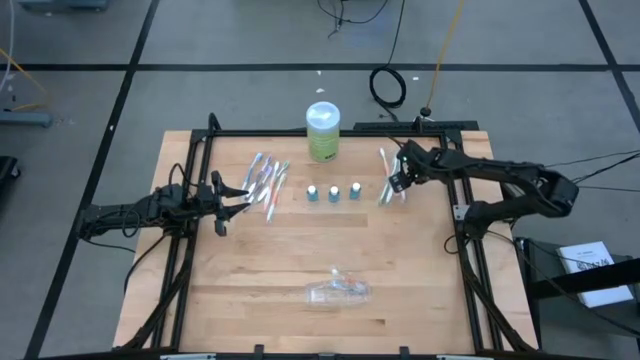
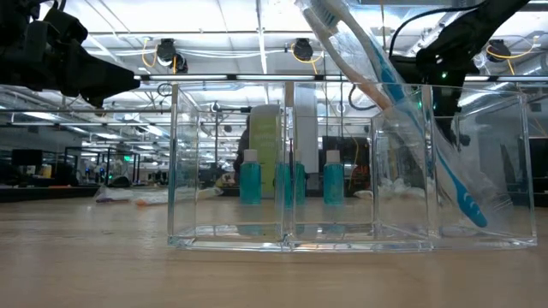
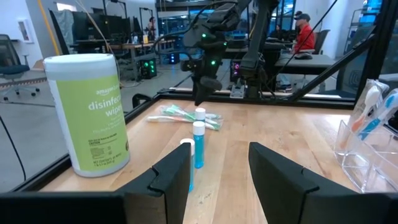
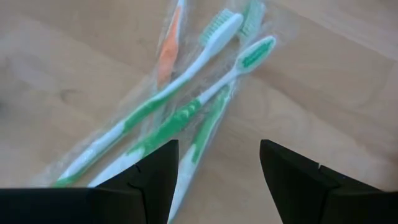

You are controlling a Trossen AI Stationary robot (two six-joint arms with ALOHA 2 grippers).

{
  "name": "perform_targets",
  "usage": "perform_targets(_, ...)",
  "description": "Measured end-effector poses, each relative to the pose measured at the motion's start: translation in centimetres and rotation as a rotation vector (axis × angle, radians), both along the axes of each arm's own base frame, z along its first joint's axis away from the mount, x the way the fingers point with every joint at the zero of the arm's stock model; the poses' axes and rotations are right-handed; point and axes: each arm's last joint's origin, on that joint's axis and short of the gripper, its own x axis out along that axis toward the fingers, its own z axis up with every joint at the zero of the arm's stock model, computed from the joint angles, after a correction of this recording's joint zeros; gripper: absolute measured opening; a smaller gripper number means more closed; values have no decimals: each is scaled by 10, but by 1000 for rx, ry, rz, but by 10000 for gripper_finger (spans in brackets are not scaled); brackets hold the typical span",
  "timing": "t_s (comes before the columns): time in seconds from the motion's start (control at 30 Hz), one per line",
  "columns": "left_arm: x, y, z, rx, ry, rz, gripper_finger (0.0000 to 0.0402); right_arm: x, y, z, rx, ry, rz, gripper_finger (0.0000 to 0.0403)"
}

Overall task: Pick & Place toothbrushing station
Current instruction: Put the green toothbrush into the transparent organizer

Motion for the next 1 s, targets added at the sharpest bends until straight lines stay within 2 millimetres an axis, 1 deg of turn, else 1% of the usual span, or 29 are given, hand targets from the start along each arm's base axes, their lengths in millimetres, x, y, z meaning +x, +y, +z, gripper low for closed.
perform_targets(0.3,0,0,0,0,0,0,166,4,-4,-10,17,33,9,219)
perform_targets(0.63,0,0,0,0,0,0,166,4,-4,-10,11,22,2,219)
perform_targets(0.83,0,0,0,0,0,0,166,0,-1,-24,1,9,4,219)
perform_targets(1.0,0,0,0,0,0,0,166,-2,0,-29,4,14,5,219)
